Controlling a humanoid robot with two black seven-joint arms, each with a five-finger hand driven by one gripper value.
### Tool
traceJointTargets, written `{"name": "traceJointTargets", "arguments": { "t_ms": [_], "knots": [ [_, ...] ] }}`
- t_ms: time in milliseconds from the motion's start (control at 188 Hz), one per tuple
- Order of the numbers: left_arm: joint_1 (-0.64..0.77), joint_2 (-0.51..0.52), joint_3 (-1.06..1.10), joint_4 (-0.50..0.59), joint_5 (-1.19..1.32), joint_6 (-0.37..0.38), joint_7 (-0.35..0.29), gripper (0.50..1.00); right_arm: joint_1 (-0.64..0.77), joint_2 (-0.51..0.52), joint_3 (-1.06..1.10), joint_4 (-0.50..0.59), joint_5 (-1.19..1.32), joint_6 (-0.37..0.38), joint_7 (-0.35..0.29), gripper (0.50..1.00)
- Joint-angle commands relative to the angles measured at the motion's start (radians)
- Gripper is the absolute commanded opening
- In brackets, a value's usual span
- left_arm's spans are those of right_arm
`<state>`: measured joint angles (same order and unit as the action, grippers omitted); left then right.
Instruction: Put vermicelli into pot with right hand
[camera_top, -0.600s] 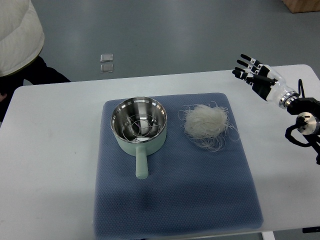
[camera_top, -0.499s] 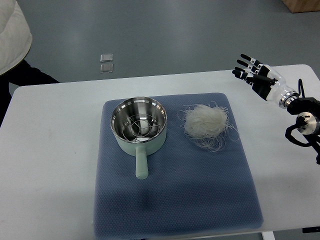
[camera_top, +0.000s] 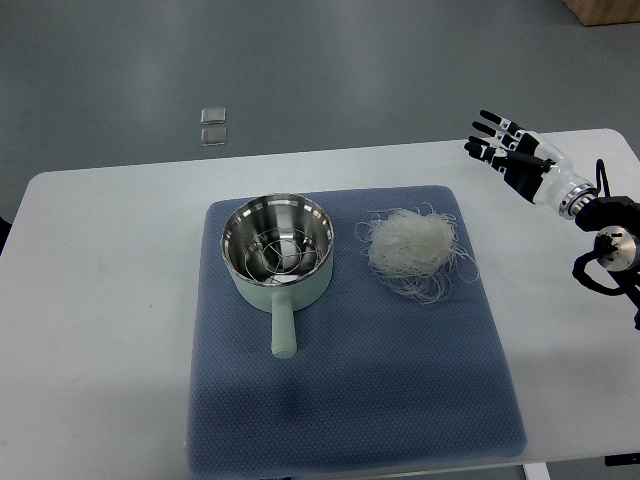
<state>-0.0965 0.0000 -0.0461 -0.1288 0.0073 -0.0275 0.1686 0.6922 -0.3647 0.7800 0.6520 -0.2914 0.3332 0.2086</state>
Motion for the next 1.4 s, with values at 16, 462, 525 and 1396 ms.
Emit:
{"name": "traceJointTargets", "arguments": {
  "t_ms": [16,462,525,1396],
  "knots": [
    [0.001,0.0,0.0,0.0,0.002,0.0,0.0,1.0,0.003,0.001,0.001,0.0,0.0,0.001,0.0,0.928],
    [0.001,0.0,0.002,-0.002,0.002,-0.002,0.0,1.0,0.001,-0.005,-0.004,-0.002,0.0,0.026,-0.003,0.928],
    [0.001,0.0,0.002,0.0,0.002,-0.002,0.0,1.0,0.001,-0.007,-0.002,-0.002,0.0,0.032,-0.002,0.928],
    [0.001,0.0,0.002,0.0,0.002,-0.002,0.0,1.0,0.107,-0.086,-0.034,0.106,-0.491,0.244,0.005,0.921]
  ]
}}
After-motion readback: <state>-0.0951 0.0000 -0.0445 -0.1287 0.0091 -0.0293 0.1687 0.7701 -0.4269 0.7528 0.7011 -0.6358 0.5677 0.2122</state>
